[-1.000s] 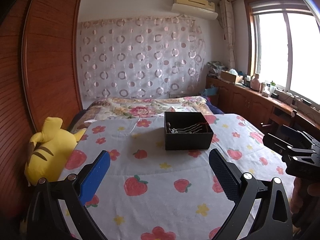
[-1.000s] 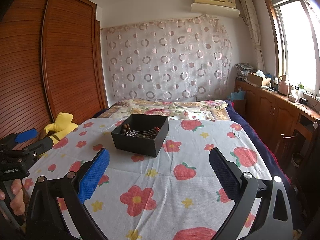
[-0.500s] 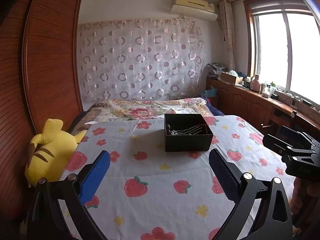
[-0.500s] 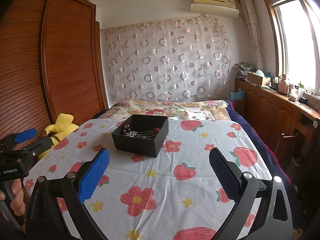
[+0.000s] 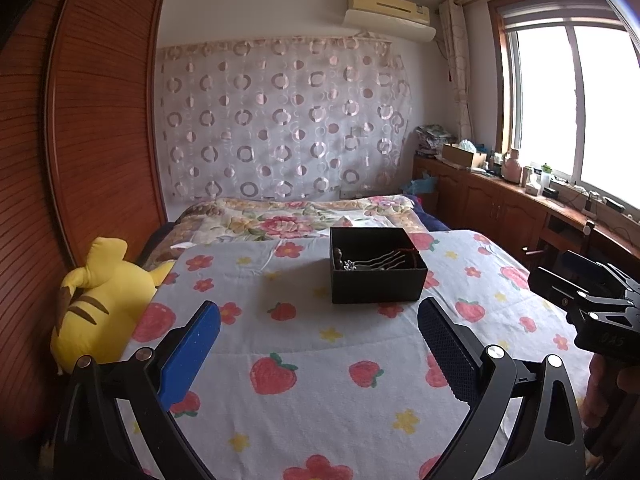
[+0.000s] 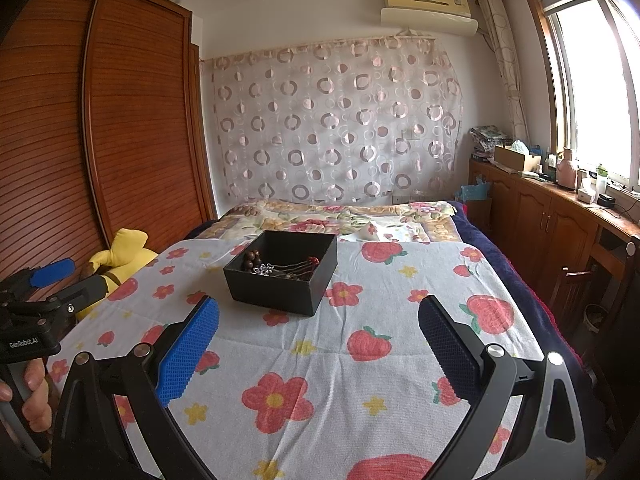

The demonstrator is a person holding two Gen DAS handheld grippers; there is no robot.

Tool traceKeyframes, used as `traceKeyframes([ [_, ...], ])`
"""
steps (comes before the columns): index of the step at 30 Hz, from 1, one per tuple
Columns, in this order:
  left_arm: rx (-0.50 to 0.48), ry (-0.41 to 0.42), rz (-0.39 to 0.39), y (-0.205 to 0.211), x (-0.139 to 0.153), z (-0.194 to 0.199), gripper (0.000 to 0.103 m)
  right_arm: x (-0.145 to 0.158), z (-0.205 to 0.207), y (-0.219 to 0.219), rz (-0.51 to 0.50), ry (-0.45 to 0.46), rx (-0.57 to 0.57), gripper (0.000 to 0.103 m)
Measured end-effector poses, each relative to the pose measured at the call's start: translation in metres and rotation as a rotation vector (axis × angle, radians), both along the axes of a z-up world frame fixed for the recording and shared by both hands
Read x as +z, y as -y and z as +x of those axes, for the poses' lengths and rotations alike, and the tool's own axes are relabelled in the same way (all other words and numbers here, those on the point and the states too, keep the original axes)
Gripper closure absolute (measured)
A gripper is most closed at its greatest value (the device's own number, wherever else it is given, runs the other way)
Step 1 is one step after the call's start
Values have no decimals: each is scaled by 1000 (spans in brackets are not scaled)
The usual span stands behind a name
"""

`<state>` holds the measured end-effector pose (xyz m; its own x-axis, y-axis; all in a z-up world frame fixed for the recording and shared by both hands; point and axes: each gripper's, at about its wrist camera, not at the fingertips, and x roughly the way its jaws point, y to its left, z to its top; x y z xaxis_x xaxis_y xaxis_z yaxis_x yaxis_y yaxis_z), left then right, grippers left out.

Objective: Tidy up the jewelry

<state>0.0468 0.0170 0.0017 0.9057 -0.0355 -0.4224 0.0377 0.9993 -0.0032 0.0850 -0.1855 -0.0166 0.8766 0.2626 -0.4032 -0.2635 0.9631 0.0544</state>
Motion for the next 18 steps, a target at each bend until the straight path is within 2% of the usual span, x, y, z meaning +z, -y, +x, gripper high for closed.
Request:
traceKeyframes([
  [18,4,-7,-1,-1,1,2,8,1,0,0,2,0,-2,2],
])
